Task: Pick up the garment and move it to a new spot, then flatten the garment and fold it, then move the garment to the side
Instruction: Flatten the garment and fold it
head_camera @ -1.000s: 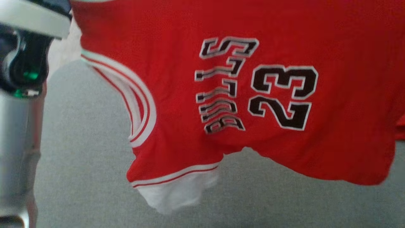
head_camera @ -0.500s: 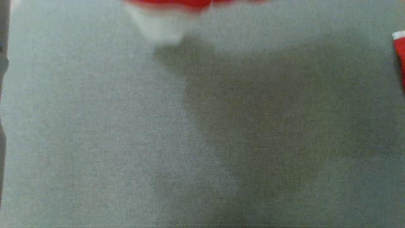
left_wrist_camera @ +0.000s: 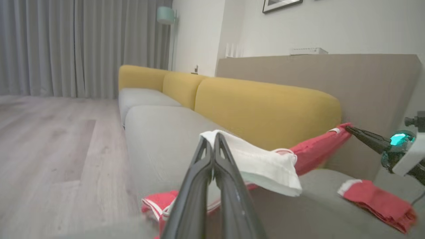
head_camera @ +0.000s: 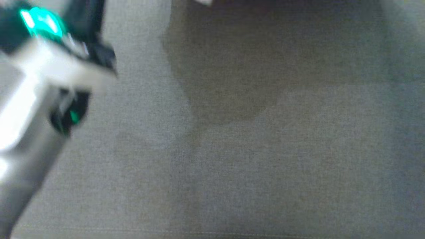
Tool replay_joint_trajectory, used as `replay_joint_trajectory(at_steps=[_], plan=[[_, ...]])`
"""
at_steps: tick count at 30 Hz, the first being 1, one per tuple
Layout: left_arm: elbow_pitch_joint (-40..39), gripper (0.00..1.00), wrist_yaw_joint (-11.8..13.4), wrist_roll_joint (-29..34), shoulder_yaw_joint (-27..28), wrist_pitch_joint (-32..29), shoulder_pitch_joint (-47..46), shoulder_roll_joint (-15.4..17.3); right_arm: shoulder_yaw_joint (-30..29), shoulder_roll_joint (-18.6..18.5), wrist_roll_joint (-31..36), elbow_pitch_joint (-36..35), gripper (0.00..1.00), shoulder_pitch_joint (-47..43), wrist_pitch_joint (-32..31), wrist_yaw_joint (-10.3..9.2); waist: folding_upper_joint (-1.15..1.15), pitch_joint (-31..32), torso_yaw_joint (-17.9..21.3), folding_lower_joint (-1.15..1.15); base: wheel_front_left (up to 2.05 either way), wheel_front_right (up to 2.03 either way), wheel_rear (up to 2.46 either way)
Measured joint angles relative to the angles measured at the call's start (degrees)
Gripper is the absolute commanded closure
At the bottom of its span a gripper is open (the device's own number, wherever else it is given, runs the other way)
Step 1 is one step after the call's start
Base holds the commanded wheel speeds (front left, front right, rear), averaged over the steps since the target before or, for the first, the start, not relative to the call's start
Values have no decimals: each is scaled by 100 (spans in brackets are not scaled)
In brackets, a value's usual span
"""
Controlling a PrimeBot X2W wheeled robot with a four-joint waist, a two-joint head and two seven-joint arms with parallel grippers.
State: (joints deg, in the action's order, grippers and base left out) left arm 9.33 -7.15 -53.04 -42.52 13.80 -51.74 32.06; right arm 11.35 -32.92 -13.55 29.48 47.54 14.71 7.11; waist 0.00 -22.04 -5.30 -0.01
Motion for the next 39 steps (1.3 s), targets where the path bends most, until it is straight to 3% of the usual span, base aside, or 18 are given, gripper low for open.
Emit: replay_joint_trajectory(at_steps=[3,10,16,20,26,39], plan=[[-310,100,36,9,-94,45,966,167,-259,35,-34,-229,100,-911,0,0,0,184,-5,0,0,0,0],[-1124,100,616,-148,-204,47,3314,481,-672,375,-59,-996,100,-3177,-2,0,0,749,12,-2,0,0,0],[-1631,100,950,-247,-156,47,4353,617,-1022,622,-58,-1462,100,-4512,-2,0,0,1125,-27,-2,0,0,0],[-1841,100,1027,-294,-157,47,4840,716,-1146,844,-35,-1760,100,-5197,-9,0,1,1301,-66,-2,0,0,0],[-1718,100,969,-543,22,47,4578,514,-1318,1128,-18,-1900,100,-5107,-68,0,0,1122,-14,0,0,0,0],[-42,100,237,-909,276,-313,2040,-534,-947,1014,38,-882,100,-3041,-118,0,0,131,103,3,0,0,0]])
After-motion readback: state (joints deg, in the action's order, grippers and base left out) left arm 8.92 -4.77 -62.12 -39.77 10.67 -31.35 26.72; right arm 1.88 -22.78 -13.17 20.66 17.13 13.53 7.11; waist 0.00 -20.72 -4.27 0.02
